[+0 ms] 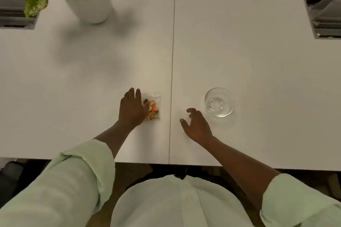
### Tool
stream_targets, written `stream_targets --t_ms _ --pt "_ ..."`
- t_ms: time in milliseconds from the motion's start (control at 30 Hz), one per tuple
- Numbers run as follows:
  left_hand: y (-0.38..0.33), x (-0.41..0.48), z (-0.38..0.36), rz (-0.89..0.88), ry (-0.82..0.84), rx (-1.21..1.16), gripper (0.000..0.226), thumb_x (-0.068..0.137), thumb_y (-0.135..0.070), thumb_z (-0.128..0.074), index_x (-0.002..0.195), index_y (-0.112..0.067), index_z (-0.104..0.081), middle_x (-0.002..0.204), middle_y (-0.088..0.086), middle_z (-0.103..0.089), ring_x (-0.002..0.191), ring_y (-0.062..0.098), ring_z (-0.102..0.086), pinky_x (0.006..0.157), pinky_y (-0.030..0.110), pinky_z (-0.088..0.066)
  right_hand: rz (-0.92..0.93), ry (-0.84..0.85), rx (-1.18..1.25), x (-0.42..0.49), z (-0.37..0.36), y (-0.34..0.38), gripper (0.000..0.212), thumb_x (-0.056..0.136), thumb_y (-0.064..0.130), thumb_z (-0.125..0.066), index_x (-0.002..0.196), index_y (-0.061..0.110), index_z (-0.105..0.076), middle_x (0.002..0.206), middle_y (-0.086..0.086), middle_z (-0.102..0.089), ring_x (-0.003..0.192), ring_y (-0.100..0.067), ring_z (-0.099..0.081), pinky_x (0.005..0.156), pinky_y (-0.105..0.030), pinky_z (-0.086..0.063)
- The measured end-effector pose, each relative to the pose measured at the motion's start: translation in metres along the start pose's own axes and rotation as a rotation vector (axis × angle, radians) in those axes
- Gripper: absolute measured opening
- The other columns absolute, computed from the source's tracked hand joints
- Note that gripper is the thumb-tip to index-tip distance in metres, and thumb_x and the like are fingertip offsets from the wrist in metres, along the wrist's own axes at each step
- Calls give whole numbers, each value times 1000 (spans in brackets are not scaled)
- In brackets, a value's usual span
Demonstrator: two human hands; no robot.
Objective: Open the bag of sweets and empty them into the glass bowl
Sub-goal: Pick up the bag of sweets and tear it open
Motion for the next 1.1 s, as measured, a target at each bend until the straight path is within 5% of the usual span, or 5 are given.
stream_targets --t_ms 133,467,833,967,1100 --pt "26 -9 4 146 7 -42 71 89 -54 -37 112 10 -58 101 28 -57 88 44 -58 61 45 -50 7 29 94 16 -13 36 59 96 38 -61 146 13 -41 136 -12 -56 120 -26 -62 99 -38 -49" --pt "41 -18 -28 327 277 -426 47 93 -30 -63 129 -3 -52 126 19 -59 116 37 -57 87 37 -44 -127 28 214 53 -49 77 50 97 35 -59 139 9 -51 129 -12 -65 123 -28 -59 100 -33 -44" --pt "29 -22 -39 348 472 -808 27 87 -18 -73 111 -14 -62 80 -7 -59 76 14 -56 61 24 -43 -284 -26 480 61 -57 70 20 89 38 -68 101 22 -68 101 1 -72 96 -19 -68 79 -30 -53" --pt "28 -22 -43 344 516 -795 28 85 -27 -77 105 -11 -67 83 -3 -60 79 16 -57 63 24 -44 -290 -52 470 60 -51 64 17 92 30 -69 99 15 -71 92 5 -68 72 -4 -58 59 -20 -42" --pt "32 -13 -28 375 295 -548 42 86 -45 -71 106 -10 -62 102 6 -64 94 25 -62 77 36 -50 -214 -54 395 58 -43 62 17 91 31 -70 95 14 -70 86 7 -66 78 -10 -59 70 -25 -43"
Point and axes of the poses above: each hand's wrist, its own x-axis towards the middle knuckle, its own z-axis out of the back of the hand, y = z × x, the point moved 6 cm from there along x, towards the middle knuckle
